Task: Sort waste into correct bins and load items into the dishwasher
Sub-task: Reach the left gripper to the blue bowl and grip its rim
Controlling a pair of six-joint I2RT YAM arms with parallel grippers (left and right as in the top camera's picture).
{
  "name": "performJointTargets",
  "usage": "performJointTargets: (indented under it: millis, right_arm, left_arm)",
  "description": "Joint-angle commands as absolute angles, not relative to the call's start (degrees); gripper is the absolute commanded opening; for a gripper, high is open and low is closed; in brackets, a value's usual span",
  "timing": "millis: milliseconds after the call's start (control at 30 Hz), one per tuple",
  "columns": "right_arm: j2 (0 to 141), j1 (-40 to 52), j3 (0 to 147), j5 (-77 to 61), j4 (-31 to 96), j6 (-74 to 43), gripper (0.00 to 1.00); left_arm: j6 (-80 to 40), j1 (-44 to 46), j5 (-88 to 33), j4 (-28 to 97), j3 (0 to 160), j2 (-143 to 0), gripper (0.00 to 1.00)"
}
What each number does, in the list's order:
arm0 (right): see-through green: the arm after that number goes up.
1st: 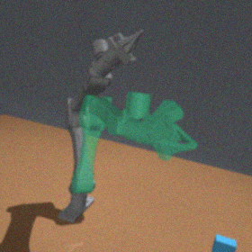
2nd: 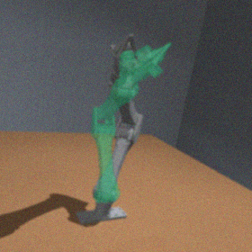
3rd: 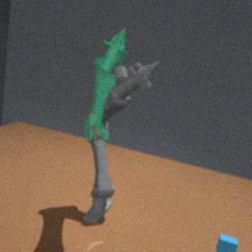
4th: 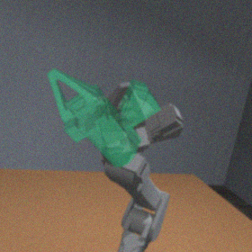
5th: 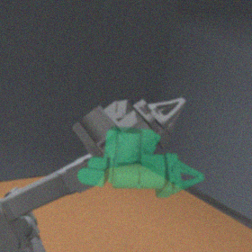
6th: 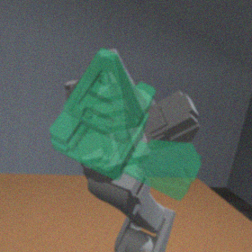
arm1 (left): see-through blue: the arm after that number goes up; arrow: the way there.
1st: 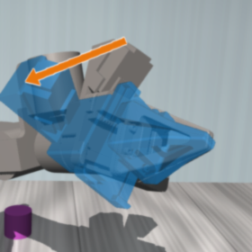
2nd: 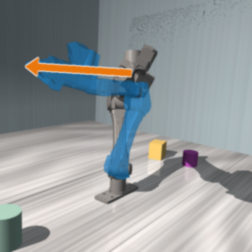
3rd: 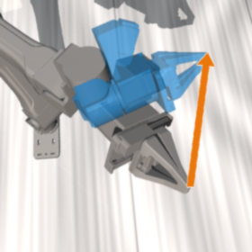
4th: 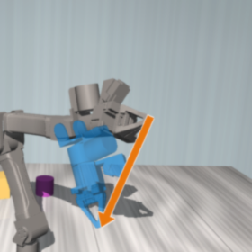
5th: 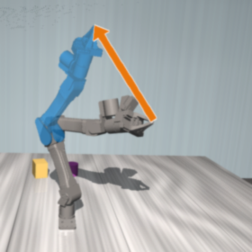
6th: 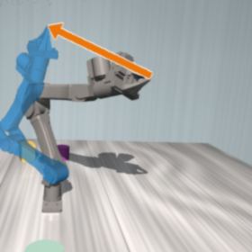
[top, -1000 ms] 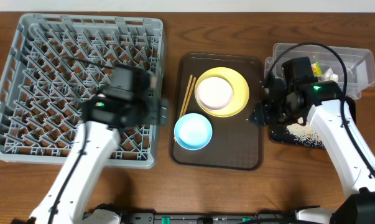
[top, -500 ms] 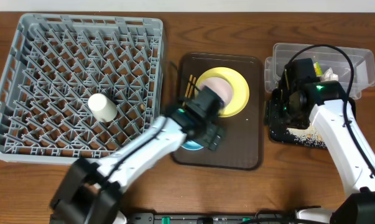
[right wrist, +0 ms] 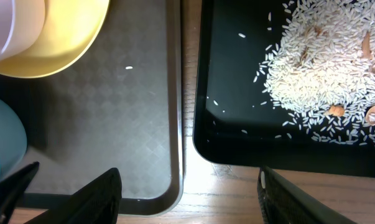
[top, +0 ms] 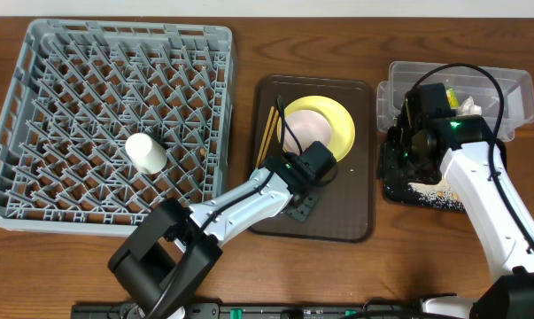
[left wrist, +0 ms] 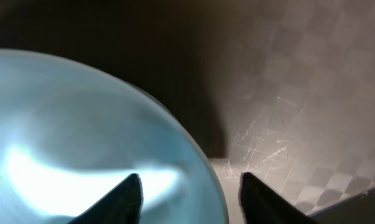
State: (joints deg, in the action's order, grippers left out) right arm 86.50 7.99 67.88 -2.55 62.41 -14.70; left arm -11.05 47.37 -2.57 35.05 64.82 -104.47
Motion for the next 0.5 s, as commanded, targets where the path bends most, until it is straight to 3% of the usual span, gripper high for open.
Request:
performJointTargets:
  millis: [0, 300, 400, 467]
  right_arm:
    - [86.6, 7.4, 68.5, -1.7, 62.6, -15.6, 0.68]
    - [86.6, 7.4, 68.5, -1.7, 62.6, -15.6, 0.67]
    - [86.6, 7.4, 68.5, -1.7, 62.7, -15.6, 0.67]
    - [86.6, 7.4, 68.5, -1.7, 62.6, -15.6, 0.67]
  left_arm:
    - [-11.0, 47.4, -2.1, 35.2, 65.2, -104.6, 0.41]
    - [-11.3, 47.5, -4.1, 35.5, 65.2, -104.5, 0.19]
    - [-11.3, 47.5, -4.0, 35.9, 65.3, -103.6, 0.07]
    - [-11.2, 47.5, -4.1, 36.2, 65.4, -102.3, 0.06]
